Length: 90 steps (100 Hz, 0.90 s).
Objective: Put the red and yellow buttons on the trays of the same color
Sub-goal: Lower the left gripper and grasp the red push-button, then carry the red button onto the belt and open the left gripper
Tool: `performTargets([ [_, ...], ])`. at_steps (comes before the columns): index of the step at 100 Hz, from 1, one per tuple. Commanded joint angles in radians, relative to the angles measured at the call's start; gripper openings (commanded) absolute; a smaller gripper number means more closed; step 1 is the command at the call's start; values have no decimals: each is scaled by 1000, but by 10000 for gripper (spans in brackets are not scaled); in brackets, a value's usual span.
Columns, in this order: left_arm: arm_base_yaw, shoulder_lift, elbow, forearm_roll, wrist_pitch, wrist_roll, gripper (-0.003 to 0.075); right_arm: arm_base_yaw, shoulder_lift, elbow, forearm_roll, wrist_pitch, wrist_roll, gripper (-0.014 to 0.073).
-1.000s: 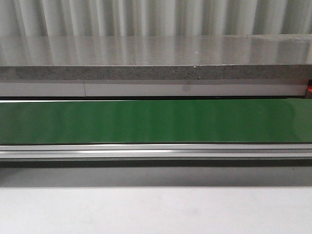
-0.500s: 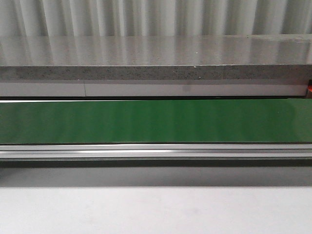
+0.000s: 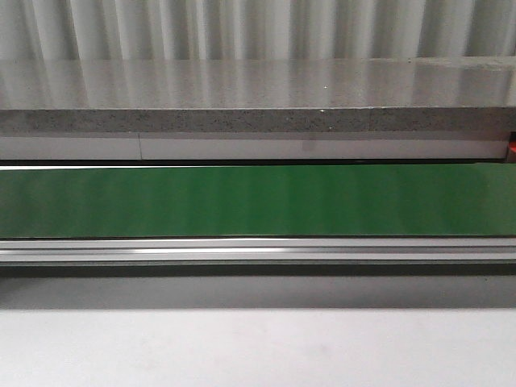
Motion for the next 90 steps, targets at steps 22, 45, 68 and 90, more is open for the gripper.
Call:
performTargets([
  [22, -124, -136, -29, -10, 53, 122, -20, 1, -4, -25, -3, -59, -7, -67],
  [45, -224, -98, -29, -2, 94, 176, -20, 1, -4, -25, -3, -59, -7, -67],
  [68, -242, -33, -29, 3, 92, 176, -20, 1, -4, -25, -3, -59, -7, -67],
  [90, -242, -7, -29, -1, 86, 176, -19, 1, -4, -25, -3, -59, -7, -67],
])
